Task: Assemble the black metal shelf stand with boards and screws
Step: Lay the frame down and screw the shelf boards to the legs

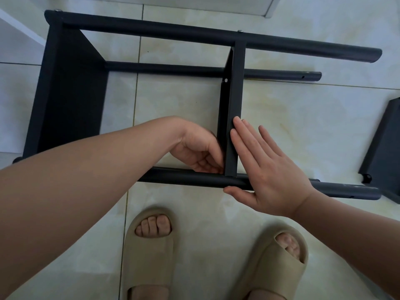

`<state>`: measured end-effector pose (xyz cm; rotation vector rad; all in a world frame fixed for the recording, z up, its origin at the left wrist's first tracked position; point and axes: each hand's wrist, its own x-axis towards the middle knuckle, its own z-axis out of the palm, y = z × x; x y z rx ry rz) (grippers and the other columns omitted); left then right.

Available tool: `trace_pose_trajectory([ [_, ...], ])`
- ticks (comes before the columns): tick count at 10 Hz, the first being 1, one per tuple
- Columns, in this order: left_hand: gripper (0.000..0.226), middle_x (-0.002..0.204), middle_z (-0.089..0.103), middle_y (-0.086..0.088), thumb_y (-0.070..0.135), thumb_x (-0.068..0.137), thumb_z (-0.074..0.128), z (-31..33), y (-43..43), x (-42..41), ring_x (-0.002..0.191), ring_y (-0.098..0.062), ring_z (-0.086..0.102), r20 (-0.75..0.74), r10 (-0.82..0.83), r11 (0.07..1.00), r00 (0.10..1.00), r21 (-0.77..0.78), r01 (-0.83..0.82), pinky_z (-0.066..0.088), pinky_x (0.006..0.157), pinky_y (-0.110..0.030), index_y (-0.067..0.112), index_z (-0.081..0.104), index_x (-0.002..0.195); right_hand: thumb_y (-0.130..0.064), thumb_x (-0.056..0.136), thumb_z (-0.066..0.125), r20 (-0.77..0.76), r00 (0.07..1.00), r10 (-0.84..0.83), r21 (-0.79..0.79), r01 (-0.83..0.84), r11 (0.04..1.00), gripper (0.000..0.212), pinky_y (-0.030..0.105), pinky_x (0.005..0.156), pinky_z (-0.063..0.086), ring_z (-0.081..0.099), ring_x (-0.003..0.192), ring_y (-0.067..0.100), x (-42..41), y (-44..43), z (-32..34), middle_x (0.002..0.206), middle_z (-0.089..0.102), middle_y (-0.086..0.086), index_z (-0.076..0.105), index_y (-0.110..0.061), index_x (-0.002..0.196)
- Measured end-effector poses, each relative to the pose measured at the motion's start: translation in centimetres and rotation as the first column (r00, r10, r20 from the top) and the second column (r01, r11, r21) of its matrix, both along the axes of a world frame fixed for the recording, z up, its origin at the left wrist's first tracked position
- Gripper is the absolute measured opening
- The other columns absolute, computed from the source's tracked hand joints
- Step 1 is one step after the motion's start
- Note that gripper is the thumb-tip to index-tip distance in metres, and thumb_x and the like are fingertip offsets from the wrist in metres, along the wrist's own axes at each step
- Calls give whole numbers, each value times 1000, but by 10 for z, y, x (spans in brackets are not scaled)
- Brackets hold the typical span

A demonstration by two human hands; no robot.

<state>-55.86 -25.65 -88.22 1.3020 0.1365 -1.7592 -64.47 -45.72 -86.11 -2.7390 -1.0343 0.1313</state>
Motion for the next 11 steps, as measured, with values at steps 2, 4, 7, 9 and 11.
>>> trace_pose_trajectory([
  [2, 14, 84, 67, -6, 1, 95, 57, -5, -1, -6, 73, -13, 64, 37, 42, 999, 998, 2, -42, 52, 78, -25, 8, 68, 91, -64, 98, 41, 13, 1000, 3, 5, -3, 1000, 93, 57, 122, 22, 14, 154, 36, 0, 0, -1, 165, 13, 25, 22, 8, 155],
  [4, 18, 96, 70, -10, -4, 94, 53, -4, 4, -4, 84, -17, 68, -15, 79, 996, 997, -32, -79, 55, 85, -27, 4, 68, 101, -64, 99, 40, 21, 1000, 4, 9, -4, 1000, 93, 57, 122, 22, 13, 154, 36, 0, -1, -2, 165, 13, 25, 22, 8, 155],
  [7, 15, 85, 68, -7, -1, 94, 56, -6, 0, -7, 73, -14, 66, 39, 56, 998, 998, -7, -56, 54, 77, -25, 8, 68, 91, -64, 99, 40, 18, 1000, 5, 9, -5, 1000, 93, 57, 122, 22, 13, 155, 36, 1, -1, -3, 165, 12, 24, 22, 8, 155],
  [9, 17, 97, 70, -10, -1, 94, 54, -3, 3, -6, 86, -18, 68, -24, 54, 998, 998, -26, -55, 53, 89, -30, 5, 69, 100, -65, 99, 39, 14, 1000, 6, 2, -6, 1000, 93, 57, 122, 21, 13, 154, 36, 0, -1, -2, 165, 12, 24, 22, 8, 155],
  [11, 14, 86, 69, -6, 2, 93, 59, -4, 0, -9, 77, -16, 66, 59, 32, 999, 998, -1, -32, 52, 81, -27, 10, 70, 90, -65, 99, 38, 18, 1000, 3, -4, -3, 1000, 93, 57, 122, 21, 14, 154, 37, 1, 0, -1, 165, 13, 25, 22, 8, 155],
])
